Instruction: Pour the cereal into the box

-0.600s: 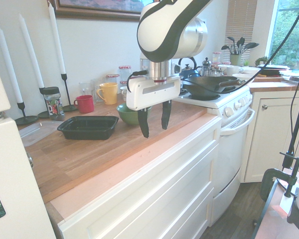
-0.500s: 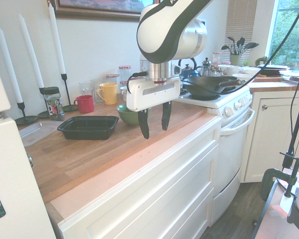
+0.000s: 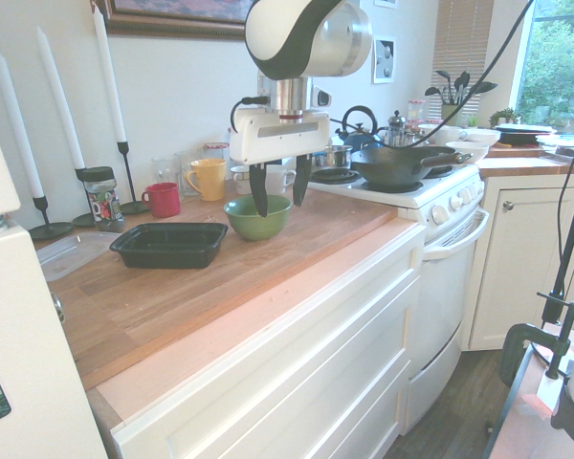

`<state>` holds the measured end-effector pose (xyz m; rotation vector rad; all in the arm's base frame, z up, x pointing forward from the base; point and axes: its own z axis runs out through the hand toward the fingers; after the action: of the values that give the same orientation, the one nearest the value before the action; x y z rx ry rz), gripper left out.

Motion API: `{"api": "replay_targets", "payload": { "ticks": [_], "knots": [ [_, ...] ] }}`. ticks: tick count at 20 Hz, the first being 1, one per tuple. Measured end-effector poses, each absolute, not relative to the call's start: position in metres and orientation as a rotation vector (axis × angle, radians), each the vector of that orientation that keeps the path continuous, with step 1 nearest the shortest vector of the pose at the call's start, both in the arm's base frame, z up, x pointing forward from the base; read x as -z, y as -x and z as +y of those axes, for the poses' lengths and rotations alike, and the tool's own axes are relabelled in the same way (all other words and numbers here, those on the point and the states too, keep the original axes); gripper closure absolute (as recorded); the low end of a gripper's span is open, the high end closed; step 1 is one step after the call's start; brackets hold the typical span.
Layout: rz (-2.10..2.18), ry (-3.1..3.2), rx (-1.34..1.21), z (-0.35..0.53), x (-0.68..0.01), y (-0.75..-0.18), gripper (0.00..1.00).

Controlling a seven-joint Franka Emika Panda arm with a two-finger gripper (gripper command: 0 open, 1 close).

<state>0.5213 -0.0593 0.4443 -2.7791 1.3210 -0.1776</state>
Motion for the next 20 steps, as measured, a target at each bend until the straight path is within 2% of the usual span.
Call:
{"api": "replay_targets", "payload": {
  "ticks": [8, 13, 20],
  "knots": [
    [1.496, 2.657, 0.139, -0.161, -0.450, -0.613, 0.00],
    [1.575, 2.583, 0.093, -0.202, -0.428, -0.635, 0.00],
    [1.631, 2.573, 0.040, -0.211, -0.378, -0.647, 0.00]
  ]
}}
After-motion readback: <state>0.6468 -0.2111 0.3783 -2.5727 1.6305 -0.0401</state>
